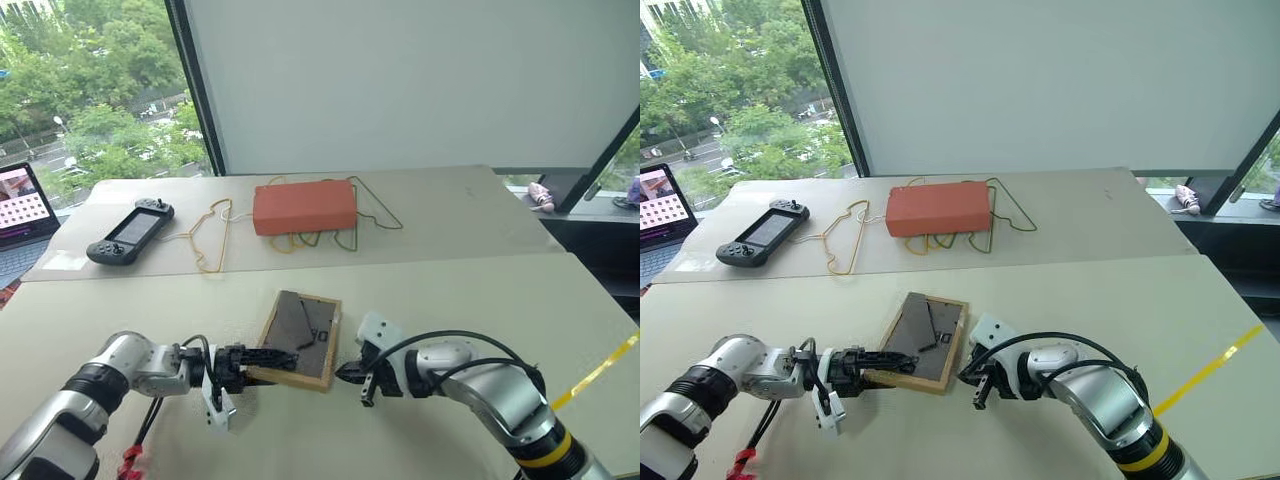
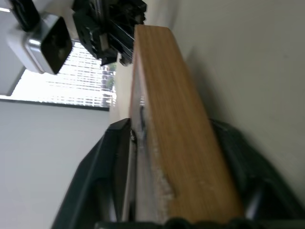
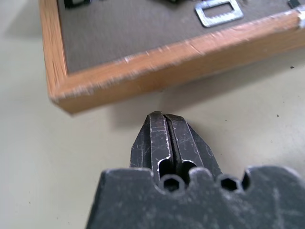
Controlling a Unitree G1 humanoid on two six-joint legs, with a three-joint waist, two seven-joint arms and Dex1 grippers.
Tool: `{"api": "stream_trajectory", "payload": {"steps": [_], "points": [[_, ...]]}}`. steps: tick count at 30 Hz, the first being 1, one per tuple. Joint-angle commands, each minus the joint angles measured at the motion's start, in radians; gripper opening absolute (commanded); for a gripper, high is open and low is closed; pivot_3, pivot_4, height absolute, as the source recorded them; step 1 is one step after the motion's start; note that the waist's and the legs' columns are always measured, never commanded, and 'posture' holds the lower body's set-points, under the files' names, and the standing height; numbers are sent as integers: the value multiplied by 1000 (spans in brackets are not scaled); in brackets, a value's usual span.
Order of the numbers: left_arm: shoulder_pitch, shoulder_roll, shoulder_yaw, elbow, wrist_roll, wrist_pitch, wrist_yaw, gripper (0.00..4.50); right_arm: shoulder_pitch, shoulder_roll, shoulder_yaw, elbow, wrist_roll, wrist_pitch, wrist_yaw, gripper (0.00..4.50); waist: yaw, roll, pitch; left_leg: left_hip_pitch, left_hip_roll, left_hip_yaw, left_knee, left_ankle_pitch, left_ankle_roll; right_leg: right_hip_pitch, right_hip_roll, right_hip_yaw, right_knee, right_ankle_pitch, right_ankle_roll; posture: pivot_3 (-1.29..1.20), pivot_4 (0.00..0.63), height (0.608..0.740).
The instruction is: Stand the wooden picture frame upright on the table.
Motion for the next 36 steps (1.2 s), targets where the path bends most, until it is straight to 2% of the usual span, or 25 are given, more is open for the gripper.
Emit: {"api": "stream_trajectory", "payload": {"steps": [1, 5, 7, 11, 13, 18, 21, 24, 25, 27, 32, 36], "points": [[39, 43, -14, -3, 20, 25, 17, 1154, 25, -26, -12, 18, -3, 13, -9, 0, 0, 0, 0, 0, 0, 0, 0, 0, 0, 0, 0, 0, 0, 0, 0, 0, 150, 740], [52, 42, -21, -23, 27, 64, 38, 1154, 30, -29, -32, 17, 5, 4, -10, 0, 0, 0, 0, 0, 0, 0, 0, 0, 0, 0, 0, 0, 0, -1, 2, 0, 150, 740], [61, 33, -21, -40, 35, 103, 56, 1154, 22, -51, -105, 45, 17, -12, 0, 0, 1, 0, 0, 0, 0, 0, 0, -1, 1, 0, 0, 0, 0, -2, 3, 0, 150, 740], [75, 25, -25, -57, 41, 149, 84, 1154, -134, -19, -326, 203, 100, -36, 0, 0, 2, 2, 2, 0, 0, 0, 0, -1, 3, 0, 0, 0, 0, -1, 3, 0, 150, 740], [76, 24, -37, -56, 53, 164, 99, 1154, -199, -7, -316, 250, 106, -56, 22, 0, 0, 6, 3, 0, 0, 1, 0, -1, 3, -1, 0, 0, -1, 0, 4, 0, 150, 740], [76, 25, -64, -49, 74, 185, 133, 1154, -344, 115, -277, 354, 161, -5, 67, 1545, -2, 9, 1, 1, 0, 0, -1, 0, 3, -3, 0, 1, 2, 0, 4, 0, 150, 740], [69, 24, -77, -52, 79, 195, 144, 1154, -411, 180, -239, 415, 216, 58, 127, 2475, 0, 10, 1, 0, 0, 0, -1, 0, 3, -4, 0, 1, 2, 4, -2, 0, 150, 740], [65, 23, -88, -50, 82, 202, 154, 1154, -450, 205, -178, 508, 180, 35, 145, 3506, 4, 10, 1, -2, 0, -1, -1, 1, 0, -6, 0, 0, 7, 4, -3, 0, 150, 740], [65, 22, -91, -50, 84, 204, 159, 1154, -460, 208, -160, 542, 168, 21, 154, 3970, 5, 10, 1, -2, 0, 0, 0, 2, -1, -6, 0, 0, 8, 4, -3, 0, 150, 740], [67, 21, -99, -49, 94, 211, 169, 1154, -477, 214, -123, 616, 142, -19, 184, 4478, 4, 10, 1, -2, -1, 0, 0, 2, 0, -7, 0, 0, 8, 4, -3, 0, 150, 740], [63, 21, -114, -40, 99, 226, 190, 1154, -519, 246, -67, 781, 87, -94, 251, 4478, -3, 17, -3, -1, -1, 1, 0, 1, 1, -9, 0, 1, 12, 4, -3, 0, 150, 740], [62, 24, -123, -41, 104, 232, 202, 1154, -547, 296, -71, 811, 124, -77, 326, 4478, -7, 19, -4, 1, -1, 0, 0, 2, 1, -9, 0, 1, 14, 3, -1, 0, 150, 740]]}}
